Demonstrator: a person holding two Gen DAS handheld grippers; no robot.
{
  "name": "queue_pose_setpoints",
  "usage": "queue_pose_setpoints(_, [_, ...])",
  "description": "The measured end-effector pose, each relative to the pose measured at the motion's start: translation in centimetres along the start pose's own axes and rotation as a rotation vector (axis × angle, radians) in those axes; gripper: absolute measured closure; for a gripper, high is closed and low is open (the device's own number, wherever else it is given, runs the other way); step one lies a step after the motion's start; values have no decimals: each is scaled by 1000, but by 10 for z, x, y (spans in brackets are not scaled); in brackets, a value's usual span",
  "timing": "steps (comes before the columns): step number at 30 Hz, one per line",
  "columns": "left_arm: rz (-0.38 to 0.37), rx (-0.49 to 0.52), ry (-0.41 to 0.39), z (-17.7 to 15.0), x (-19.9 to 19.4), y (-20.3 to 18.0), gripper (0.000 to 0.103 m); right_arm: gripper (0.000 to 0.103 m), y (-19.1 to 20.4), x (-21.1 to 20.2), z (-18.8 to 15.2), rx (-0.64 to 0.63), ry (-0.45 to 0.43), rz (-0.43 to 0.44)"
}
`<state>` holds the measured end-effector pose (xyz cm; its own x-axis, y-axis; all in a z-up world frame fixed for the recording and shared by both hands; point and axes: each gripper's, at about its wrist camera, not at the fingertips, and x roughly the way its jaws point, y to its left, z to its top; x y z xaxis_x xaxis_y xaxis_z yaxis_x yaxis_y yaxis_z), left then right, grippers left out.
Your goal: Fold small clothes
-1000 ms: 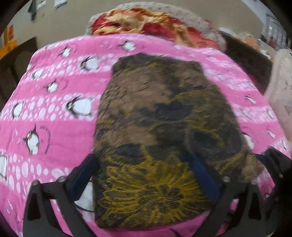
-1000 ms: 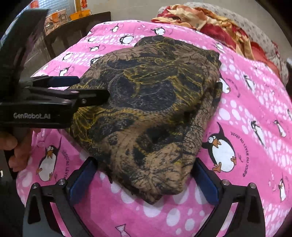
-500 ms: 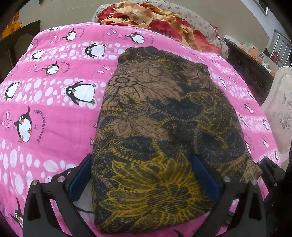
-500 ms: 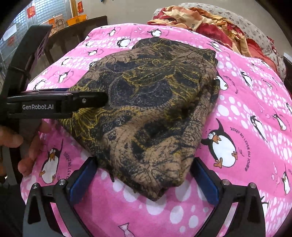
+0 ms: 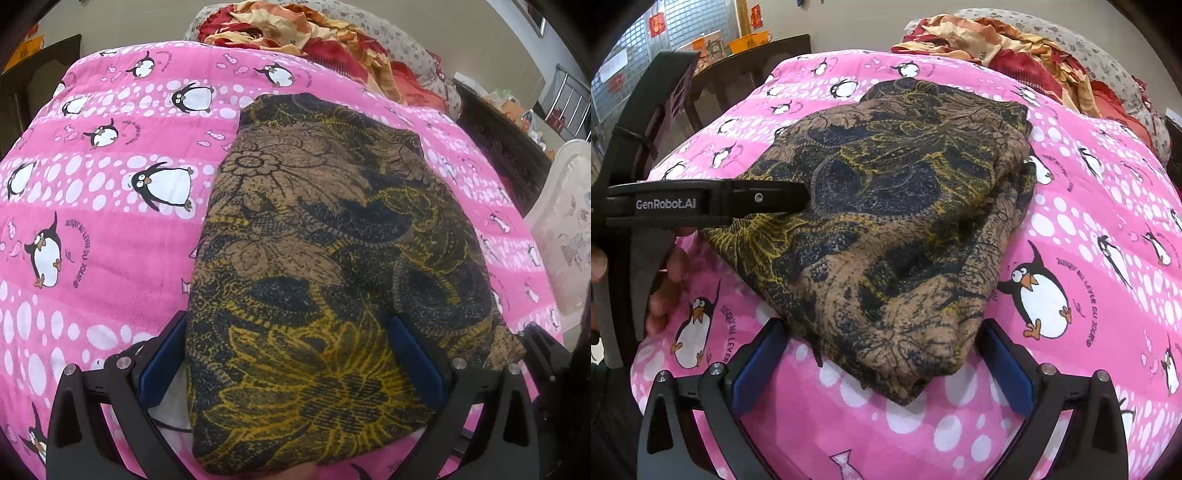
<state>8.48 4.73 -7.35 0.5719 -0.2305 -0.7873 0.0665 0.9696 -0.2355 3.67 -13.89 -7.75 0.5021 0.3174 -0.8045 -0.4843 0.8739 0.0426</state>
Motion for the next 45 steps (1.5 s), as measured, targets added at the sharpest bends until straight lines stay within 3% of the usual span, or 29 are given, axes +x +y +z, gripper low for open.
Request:
queue_pose_setpoints(4, [36,-7,38,0,-9,-4,0,0,8,-12,-3,34,52,-72])
queue_pose_setpoints(7, [110,10,41,-9,-34,-15,0,0,4,-30,-12,117,92,-129])
queue_pose_setpoints(10, [189,53,23,-15,-64,-31,0,0,-7,-58,-17,198,66,-173])
queue_pose_setpoints(13, [208,55,4,-15,-85,-45,0,0,-23,-90,-13,283,22,-200])
queue_pose_setpoints(18, [205,104,-5,-9,-106,-69,0,0,-35,-127,3,331,-24,-199])
queue_pose_setpoints(24, [179,132,-5,-9,-119,-82,0,0,-22,-143,8,257,-50,-232])
queue_pose_setpoints(37, [171,132,-10,-8,-124,-79,0,0,-20,-144,18,246,-53,-210])
queue_pose_setpoints(41, [139,116,2,-9,-123,-76,0,0,-19,-143,21,244,-53,-224])
queue_pose_setpoints(45, [120,119,-58,-10,-130,-76,0,0,-19,-140,21,247,-42,-227])
